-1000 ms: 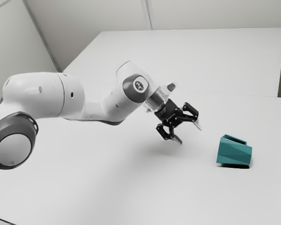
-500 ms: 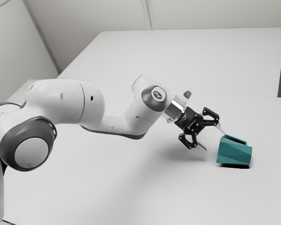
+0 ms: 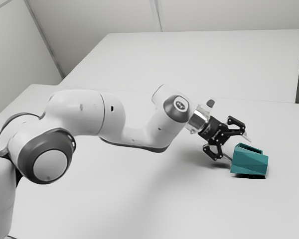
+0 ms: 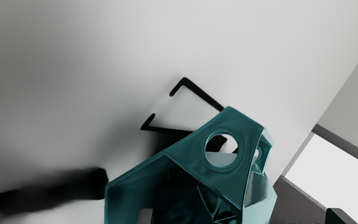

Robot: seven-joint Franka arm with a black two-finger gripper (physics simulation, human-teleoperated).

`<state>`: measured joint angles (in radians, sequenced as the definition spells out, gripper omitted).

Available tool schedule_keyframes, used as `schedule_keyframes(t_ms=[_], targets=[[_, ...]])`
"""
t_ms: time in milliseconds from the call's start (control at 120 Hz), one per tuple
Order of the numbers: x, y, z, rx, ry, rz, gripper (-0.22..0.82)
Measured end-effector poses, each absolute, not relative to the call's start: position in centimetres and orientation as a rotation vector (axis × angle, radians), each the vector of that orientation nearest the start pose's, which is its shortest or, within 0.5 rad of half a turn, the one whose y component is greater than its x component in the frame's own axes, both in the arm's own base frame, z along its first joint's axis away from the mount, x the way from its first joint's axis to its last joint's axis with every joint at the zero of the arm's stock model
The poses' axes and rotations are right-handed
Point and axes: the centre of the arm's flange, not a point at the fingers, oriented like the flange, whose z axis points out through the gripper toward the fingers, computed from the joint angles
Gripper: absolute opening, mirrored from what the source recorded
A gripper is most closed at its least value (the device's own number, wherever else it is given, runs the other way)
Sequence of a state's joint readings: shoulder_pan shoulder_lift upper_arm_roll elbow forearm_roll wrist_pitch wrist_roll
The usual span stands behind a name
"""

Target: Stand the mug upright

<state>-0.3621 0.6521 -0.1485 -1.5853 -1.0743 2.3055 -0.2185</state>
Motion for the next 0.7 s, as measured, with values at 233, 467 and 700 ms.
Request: schedule_keyframes(t_ms=[233,467,700], targets=[[61.5,-36.6,26.5,2.191,0.546,-0.357,0.60],[61.7,-37.1,27.0,2.204,0.519,-0.341,0.39],[62.5,-36.9,28.2,2.257,0.464,-0.287,0.01]])
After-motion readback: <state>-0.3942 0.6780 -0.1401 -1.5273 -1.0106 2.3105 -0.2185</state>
